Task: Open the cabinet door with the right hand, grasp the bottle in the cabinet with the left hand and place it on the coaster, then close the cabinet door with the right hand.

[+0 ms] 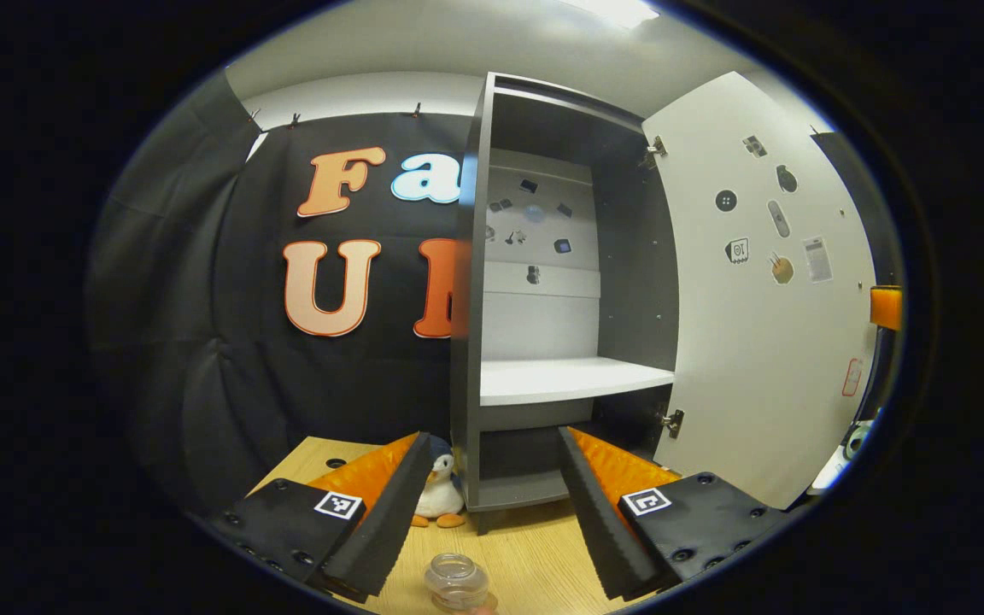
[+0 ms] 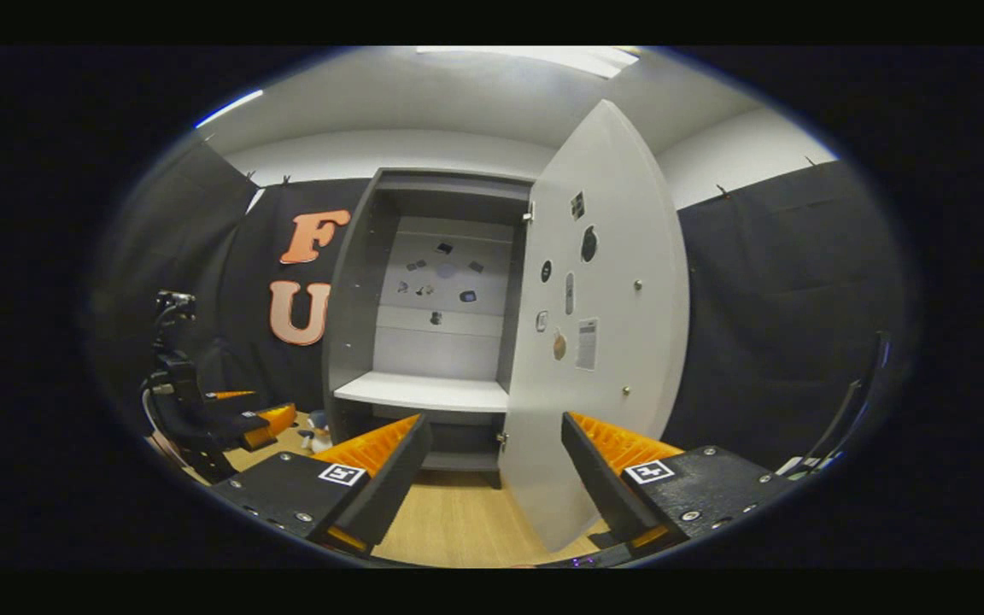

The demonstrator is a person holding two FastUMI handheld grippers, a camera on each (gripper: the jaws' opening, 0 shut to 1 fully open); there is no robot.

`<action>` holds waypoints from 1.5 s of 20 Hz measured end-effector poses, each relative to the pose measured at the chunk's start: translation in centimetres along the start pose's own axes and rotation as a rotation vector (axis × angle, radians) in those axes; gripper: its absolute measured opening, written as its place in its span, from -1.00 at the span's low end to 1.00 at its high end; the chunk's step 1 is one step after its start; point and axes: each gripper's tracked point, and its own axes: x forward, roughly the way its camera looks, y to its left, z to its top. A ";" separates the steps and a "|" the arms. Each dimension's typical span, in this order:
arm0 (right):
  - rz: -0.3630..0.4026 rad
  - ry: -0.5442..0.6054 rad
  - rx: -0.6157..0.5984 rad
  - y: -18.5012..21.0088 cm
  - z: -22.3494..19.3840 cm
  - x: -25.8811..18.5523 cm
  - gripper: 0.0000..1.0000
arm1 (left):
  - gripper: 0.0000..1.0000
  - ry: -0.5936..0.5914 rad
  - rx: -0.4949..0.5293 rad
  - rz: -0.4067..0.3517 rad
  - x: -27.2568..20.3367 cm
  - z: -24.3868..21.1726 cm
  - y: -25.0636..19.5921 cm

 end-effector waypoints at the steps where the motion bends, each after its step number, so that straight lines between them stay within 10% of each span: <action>1: -0.013 -0.006 -0.010 -0.9 0.3 -0.4 0.89 | 0.89 0.009 0.003 0.010 -0.2 0.5 0.0; 16: -0.217 0.030 -0.024 -16.2 -0.4 -0.9 0.90 | 0.89 -0.017 0.042 0.028 -1.7 4.2 -2.9; 30: 0.037 0.048 0.187 -13.8 -2.3 1.6 0.79 | 0.89 -0.014 0.028 0.117 -2.2 4.2 -2.8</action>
